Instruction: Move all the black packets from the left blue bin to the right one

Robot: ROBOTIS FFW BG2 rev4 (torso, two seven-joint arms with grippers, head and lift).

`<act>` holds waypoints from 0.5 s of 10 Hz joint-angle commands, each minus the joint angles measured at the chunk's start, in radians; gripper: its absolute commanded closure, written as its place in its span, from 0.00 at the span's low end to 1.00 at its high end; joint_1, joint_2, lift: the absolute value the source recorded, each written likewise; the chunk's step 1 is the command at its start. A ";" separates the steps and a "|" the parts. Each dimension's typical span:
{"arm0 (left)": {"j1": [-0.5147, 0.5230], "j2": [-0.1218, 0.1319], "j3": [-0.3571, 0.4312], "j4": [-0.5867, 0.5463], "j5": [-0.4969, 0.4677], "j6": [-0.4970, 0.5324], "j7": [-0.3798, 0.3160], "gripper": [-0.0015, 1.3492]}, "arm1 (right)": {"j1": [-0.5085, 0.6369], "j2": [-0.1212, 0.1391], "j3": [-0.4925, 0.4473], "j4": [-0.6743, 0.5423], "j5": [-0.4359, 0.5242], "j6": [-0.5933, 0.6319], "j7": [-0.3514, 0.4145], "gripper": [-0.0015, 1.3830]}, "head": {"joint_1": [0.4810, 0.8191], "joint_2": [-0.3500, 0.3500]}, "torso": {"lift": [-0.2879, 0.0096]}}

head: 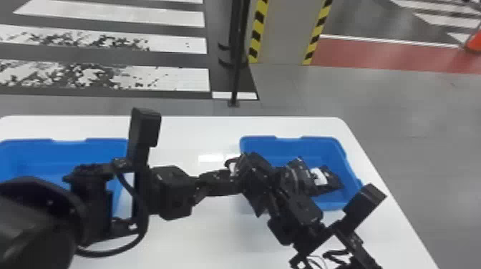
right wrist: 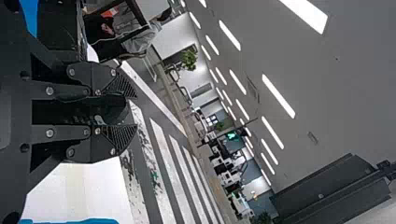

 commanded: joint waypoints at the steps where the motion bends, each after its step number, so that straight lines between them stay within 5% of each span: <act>1: 0.011 -0.002 0.008 0.000 0.017 -0.008 0.011 0.83 | 0.000 0.000 -0.001 0.000 -0.002 0.000 -0.001 0.92 | 0.63 0.26 | 0.50; 3: 0.065 -0.014 0.054 0.000 0.035 0.016 0.016 0.21 | -0.015 0.000 -0.025 0.010 -0.010 0.000 -0.001 0.92 | 0.63 0.27 | 0.50; 4: 0.100 -0.014 0.070 -0.015 0.047 0.021 0.016 0.07 | -0.037 -0.002 -0.051 0.029 -0.010 0.003 -0.001 0.92 | 0.63 0.27 | 0.50; 5: 0.136 -0.014 0.094 -0.047 0.047 0.028 0.016 0.10 | -0.069 -0.006 -0.081 0.056 -0.008 0.010 -0.001 0.92 | 0.63 0.26 | 0.50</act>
